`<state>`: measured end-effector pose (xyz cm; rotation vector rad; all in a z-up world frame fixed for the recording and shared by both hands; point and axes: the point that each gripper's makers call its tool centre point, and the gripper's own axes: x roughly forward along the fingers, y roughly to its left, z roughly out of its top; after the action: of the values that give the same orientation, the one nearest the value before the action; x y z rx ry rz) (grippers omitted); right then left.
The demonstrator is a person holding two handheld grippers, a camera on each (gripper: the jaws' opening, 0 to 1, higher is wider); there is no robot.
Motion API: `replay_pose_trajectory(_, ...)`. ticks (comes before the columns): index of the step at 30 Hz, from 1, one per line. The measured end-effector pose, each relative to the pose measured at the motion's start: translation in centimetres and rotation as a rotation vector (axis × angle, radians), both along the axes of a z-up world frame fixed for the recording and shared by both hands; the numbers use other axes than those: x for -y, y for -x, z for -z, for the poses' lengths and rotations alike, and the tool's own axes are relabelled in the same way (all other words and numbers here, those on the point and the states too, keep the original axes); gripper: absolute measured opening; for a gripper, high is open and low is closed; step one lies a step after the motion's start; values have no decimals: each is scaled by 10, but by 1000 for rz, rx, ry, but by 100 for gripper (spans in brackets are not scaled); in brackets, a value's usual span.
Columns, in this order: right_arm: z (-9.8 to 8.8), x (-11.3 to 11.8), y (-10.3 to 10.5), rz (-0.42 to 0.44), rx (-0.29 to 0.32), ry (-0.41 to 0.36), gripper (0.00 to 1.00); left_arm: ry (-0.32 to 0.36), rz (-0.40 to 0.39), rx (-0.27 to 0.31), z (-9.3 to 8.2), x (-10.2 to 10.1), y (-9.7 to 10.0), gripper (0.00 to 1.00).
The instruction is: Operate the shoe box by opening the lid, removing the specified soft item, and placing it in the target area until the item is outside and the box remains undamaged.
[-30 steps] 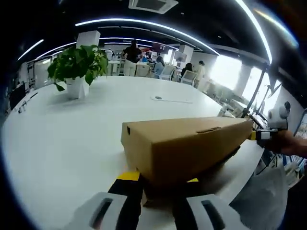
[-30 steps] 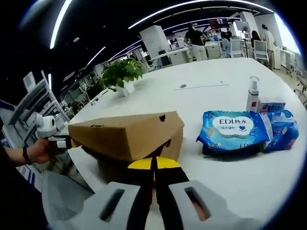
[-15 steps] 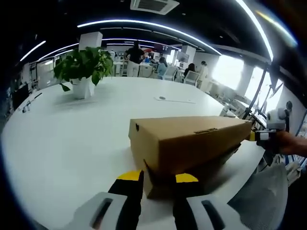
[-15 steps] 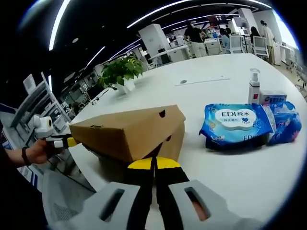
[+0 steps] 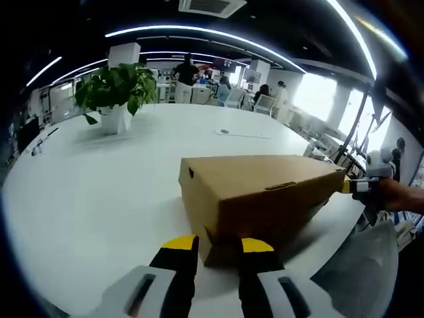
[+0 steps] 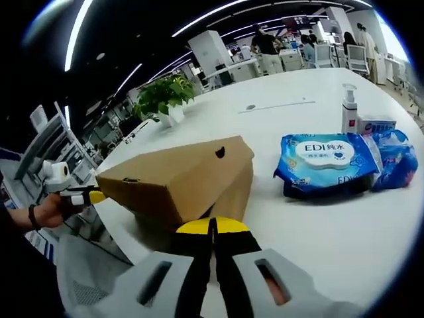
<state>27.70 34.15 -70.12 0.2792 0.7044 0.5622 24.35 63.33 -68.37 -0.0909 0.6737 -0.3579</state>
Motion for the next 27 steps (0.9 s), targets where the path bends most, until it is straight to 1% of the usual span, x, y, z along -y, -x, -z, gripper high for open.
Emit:
replay_pose_trajectory(3, 3, 0, 1, 13, -8, -13, 0, -5, 4, -1, 0, 2, 2, 23)
replay_pose_trajectory(13, 14, 3, 10, 19, -37, 0, 0, 8, -1, -12, 1, 3, 7, 23)
replay_pose_trajectory(17, 13, 6, 14, 13, -26, 27, 0, 29, -23, -17, -2, 1, 4, 23)
replay_pose_trajectory(19, 13, 7, 15, 21, -27, 26, 0, 57, -45, -14, -4, -1, 1, 23)
replay_pose_trajectory(20, 12, 8, 15, 27, -28, 23, 0, 65, -55, -16, -5, -3, 0, 23)
replay_pose_trajectory(21, 7, 8, 15, 44, -27, -1, 0, 79, -71, -16, -6, -4, -2, 23)
replay_pose_trajectory(22, -2, 9, 10, 73, 3, -37, 0, 98, -87, -11, -9, -5, -3, 23)
replay_pose_trajectory(24, -12, 12, 9, 85, 31, -39, 0, 110, -102, -10, -12, -8, -5, 23)
replay_pose_trajectory(25, -16, 12, 8, 90, 40, -51, 0, 133, -115, 0, -16, -8, -8, 23)
replay_pose_trajectory(26, -21, 9, 6, 81, 57, -83, 1, 152, -121, 2, -18, -7, -10, 23)
replay_pose_trajectory(27, -23, 6, 6, 70, 59, -95, 5, 169, -119, -4, -18, -6, -12, 24)
